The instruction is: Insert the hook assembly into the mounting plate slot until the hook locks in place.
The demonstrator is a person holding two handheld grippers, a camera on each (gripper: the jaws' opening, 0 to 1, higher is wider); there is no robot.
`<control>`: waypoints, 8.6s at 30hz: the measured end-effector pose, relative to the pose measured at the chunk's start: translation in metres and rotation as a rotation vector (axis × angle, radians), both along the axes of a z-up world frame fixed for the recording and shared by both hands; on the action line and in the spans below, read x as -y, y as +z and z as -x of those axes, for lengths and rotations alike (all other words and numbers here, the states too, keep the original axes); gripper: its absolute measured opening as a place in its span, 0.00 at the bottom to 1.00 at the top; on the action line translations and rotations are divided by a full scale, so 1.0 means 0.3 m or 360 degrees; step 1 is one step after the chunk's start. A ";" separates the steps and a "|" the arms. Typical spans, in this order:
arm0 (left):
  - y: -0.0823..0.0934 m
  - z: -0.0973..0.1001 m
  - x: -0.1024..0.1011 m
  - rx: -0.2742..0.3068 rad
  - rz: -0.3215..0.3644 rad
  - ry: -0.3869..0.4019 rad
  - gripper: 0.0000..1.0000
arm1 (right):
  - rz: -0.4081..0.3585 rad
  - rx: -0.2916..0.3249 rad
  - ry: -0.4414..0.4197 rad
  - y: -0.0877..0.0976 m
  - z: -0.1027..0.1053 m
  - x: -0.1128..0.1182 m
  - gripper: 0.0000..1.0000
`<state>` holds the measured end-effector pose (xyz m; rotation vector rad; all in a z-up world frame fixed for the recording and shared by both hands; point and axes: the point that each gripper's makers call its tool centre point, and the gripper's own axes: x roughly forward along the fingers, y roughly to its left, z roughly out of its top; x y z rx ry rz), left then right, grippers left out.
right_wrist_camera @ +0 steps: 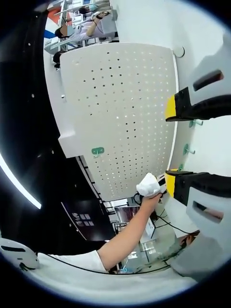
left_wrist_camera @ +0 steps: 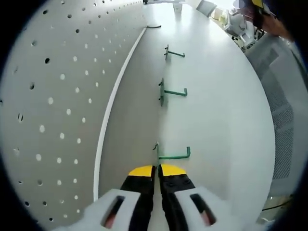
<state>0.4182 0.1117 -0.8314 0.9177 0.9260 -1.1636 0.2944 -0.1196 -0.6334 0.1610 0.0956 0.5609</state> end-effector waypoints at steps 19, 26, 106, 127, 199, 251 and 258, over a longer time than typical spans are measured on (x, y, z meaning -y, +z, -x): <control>0.022 -0.011 -0.007 -0.0009 0.0128 0.0143 0.03 | -0.0003 -0.0006 0.0000 0.001 0.000 0.002 0.39; 0.056 -0.027 0.003 0.0021 0.0236 0.0218 0.03 | -0.0005 -0.0003 0.0004 0.004 0.001 -0.001 0.39; 0.627 0.057 0.238 0.0259 0.1396 0.0515 0.03 | -0.0102 0.0171 0.0108 0.203 -0.015 -0.109 0.37; 0.784 0.129 0.309 0.0298 0.1704 0.0508 0.03 | -0.0108 0.0190 0.0151 0.238 -0.010 -0.151 0.37; 0.914 0.234 0.408 0.0393 0.1876 0.0490 0.03 | -0.0488 0.0116 0.0207 0.294 -0.023 -0.226 0.23; 0.944 0.269 0.431 0.0449 0.1903 0.0487 0.03 | -0.0465 0.0139 0.0240 0.343 -0.118 -0.335 0.09; 0.945 0.268 0.427 0.0473 0.1892 0.0519 0.03 | -0.0402 0.0144 0.0223 0.338 -0.122 -0.347 0.05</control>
